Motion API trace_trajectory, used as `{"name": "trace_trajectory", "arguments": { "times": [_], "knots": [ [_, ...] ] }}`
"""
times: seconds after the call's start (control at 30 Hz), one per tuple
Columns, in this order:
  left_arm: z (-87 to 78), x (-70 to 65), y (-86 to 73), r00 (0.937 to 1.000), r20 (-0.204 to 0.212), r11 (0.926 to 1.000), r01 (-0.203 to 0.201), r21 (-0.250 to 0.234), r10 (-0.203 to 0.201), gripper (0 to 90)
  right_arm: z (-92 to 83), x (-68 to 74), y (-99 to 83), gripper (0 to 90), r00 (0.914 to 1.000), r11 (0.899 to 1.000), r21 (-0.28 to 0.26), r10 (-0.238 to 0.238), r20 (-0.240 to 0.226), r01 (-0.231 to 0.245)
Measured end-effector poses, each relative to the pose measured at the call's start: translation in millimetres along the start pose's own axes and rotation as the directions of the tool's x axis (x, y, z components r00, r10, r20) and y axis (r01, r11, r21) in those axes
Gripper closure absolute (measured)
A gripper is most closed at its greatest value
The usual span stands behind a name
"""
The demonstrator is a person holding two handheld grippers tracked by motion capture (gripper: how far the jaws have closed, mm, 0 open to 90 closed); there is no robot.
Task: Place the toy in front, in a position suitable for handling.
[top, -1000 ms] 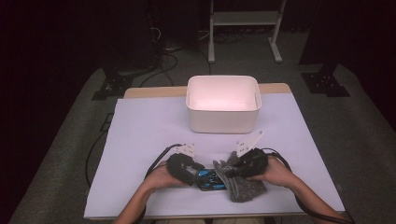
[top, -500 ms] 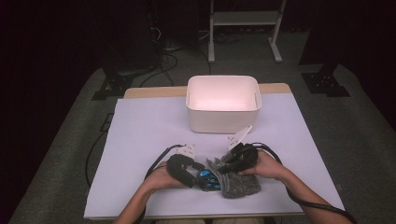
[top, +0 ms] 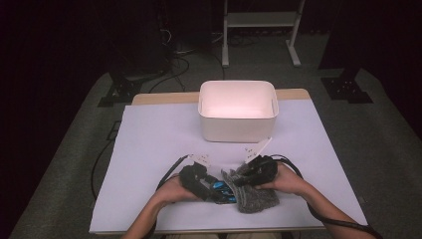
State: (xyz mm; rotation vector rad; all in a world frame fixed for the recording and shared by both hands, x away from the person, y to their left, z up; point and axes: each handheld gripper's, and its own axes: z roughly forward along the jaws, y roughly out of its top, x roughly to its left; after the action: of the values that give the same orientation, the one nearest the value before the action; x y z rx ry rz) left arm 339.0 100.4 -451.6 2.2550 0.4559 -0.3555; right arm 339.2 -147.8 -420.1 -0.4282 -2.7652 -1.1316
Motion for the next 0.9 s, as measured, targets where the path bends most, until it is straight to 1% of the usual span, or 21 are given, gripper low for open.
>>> {"name": "trace_trajectory", "arguments": {
  "times": [0.07,0.1,0.17,0.2,0.27,0.3,0.33,0.4,0.43,0.47,0.53,0.57,0.6,0.63,0.67,0.7,0.73,0.77,0.8,0.87,0.9],
  "knots": [
    [0.0,-0.6,0.3,1.0000,-0.004,1.0000,0.001,-0.001,-0.001,25.5,-0.3,1.3,0.3,82.3,1.0000,1.000,0.002,-0.007,0.004,0.007],
    [0.2,-2.0,0.4,0.9999,-0.010,1.0000,-0.008,0.001,0.008,25.4,-0.3,2.1,0.5,82.4,0.9997,1.000,0.012,-0.009,-0.025,0.009],
    [-0.2,-5.5,1.2,0.9984,-0.031,0.9988,-0.048,0.004,0.048,25.4,-1.4,7.6,1.0,82.1,0.9993,0.999,0.015,-0.037,0.003,0.037],
    [0.1,-7.8,1.9,0.9975,-0.042,0.9984,-0.056,0.005,0.057,25.4,-2.2,10.3,2.1,81.9,0.9978,0.998,0.024,-0.063,0.019,0.062],
    [-0.4,-11.9,3.5,0.9946,-0.061,0.9963,-0.083,0.019,0.084,25.5,-3.3,11.5,4.3,81.5,0.9972,0.997,0.032,-0.071,0.020,0.071],
    [-0.8,-15.1,4.0,0.9905,-0.078,0.9934,-0.112,0.026,0.114,25.5,-4.2,10.8,5.1,81.4,0.9970,0.997,0.029,-0.073,0.025,0.073],
    [-1.0,-17.4,4.4,0.9879,-0.088,0.9916,-0.125,0.032,0.127,25.6,-6.4,8.5,6.8,81.4,0.9970,0.997,0.018,-0.072,0.028,0.072],
    [-1.6,-22.9,5.2,0.9787,-0.116,0.9852,-0.165,0.046,0.170,25.7,-10.7,4.5,9.7,81.4,0.9979,0.998,-0.001,-0.057,0.030,0.057],
    [-1.7,-26.3,5.7,0.9723,-0.131,0.9806,-0.188,0.056,0.194,25.8,-12.1,2.5,10.9,81.4,0.9981,0.998,-0.007,-0.054,0.029,0.055],
    [-1.5,-28.6,6.3,0.9675,-0.141,0.9773,-0.204,0.058,0.210,25.9,-13.5,-0.4,12.7,81.4,0.9985,0.999,-0.010,-0.049,0.025,0.049],
    [-1.3,-33.3,6.8,0.9586,-0.160,0.9714,-0.227,0.068,0.236,26.1,-13.8,-4.9,14.9,81.2,0.9993,0.999,-0.002,-0.035,0.012,0.035],
    [-1.6,-34.5,6.9,0.9557,-0.164,0.9692,-0.235,0.074,0.244,26.2,-13.1,-6.7,15.5,81.2,0.9995,1.000,0.002,-0.030,0.004,0.030],
    [-2.1,-36.7,6.7,0.9493,-0.173,0.9644,-0.252,0.081,0.262,26.4,-12.4,-7.1,15.8,81.1,0.9997,1.000,0.009,-0.023,-0.005,0.023],
    [-2.9,-37.5,6.9,0.9425,-0.180,0.9587,-0.268,0.095,0.281,26.5,-9.9,-6.8,15.7,81.1,0.9995,0.999,0.027,-0.029,-0.016,0.029],
    [-2.6,-39.1,6.5,0.9416,-0.185,0.9587,-0.268,0.096,0.282,26.5,-7.7,-5.2,15.2,80.6,0.9992,0.998,0.046,-0.031,-0.024,0.033],
    [-2.6,-39.8,6.1,0.9394,-0.188,0.9572,-0.273,0.095,0.287,26.5,-5.8,-1.8,14.0,80.7,0.9990,0.998,0.048,-0.025,-0.036,0.027],
    [-2.6,-40.3,5.8,0.9374,-0.192,0.9562,-0.278,0.093,0.291,26.5,-5.7,-0.9,13.6,80.8,0.9988,0.999,0.043,-0.033,-0.036,0.034],
    [-2.4,-40.6,5.6,0.9372,-0.194,0.9566,-0.278,0.089,0.290,26.5,-6.3,0.5,13.5,80.9,0.9989,0.998,0.048,-0.030,-0.035,0.032],
    [-2.1,-40.9,5.5,0.9392,-0.194,0.9587,-0.272,0.084,0.283,26.5,-6.3,0.8,13.0,80.9,0.9983,0.998,0.051,-0.036,-0.045,0.039],
    [-2.6,-41.6,5.2,0.9347,-0.197,0.9550,-0.284,0.087,0.296,26.8,-6.8,6.0,11.7,81.0,0.9988,0.998,0.051,-0.040,-0.028,0.041],
    [-2.5,-42.2,4.7,0.9338,-0.199,0.9545,-0.286,0.083,0.297,26.9,-7.0,6.9,11.6,81.0,0.9986,0.997,0.051,-0.048,-0.023,0.049]
  ]
}}
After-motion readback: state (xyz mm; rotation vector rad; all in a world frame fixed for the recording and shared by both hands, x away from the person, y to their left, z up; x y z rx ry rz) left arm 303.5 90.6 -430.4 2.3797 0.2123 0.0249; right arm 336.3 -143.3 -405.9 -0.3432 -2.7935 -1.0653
